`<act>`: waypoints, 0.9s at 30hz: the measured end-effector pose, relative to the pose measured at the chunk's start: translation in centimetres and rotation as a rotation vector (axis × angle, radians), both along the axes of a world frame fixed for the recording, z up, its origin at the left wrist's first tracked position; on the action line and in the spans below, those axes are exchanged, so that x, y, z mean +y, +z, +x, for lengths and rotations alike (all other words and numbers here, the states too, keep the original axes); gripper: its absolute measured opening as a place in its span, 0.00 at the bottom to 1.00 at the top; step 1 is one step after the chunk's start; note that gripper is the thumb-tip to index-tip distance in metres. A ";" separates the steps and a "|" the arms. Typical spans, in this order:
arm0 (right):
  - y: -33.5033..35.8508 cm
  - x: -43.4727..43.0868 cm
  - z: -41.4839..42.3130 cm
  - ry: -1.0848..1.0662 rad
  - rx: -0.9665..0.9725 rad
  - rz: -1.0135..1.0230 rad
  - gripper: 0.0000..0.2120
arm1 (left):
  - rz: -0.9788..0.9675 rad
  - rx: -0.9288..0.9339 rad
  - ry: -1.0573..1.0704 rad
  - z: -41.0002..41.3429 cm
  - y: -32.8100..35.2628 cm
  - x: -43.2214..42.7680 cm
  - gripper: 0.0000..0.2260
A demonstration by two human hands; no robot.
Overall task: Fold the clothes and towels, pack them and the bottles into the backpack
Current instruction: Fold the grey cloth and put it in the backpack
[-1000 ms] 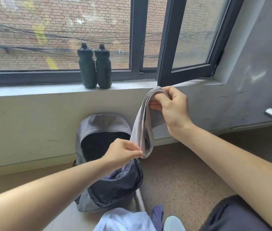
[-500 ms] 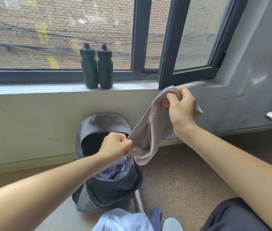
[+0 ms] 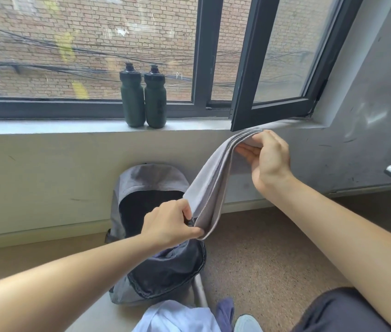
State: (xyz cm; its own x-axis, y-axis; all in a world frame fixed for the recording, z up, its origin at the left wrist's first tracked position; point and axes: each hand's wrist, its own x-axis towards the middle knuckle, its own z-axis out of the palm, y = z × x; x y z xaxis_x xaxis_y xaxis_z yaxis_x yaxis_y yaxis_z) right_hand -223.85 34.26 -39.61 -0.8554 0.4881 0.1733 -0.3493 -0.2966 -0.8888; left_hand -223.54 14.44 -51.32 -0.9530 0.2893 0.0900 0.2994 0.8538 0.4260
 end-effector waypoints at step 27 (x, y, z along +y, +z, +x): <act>0.9 -0.6 1.2 0.089 0.075 -0.046 0.11 | -0.334 0.279 -0.007 0.9 -0.6 1.9 0.17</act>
State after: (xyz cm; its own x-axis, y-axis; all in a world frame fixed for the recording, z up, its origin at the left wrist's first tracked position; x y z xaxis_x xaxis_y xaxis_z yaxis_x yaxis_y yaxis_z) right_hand -222.68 33.66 -38.68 -0.8810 0.4199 0.2178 -0.3850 -0.3690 -0.8460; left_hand -222.64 16.32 -51.90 -0.9033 0.3528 0.2441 0.3704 0.9284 0.0289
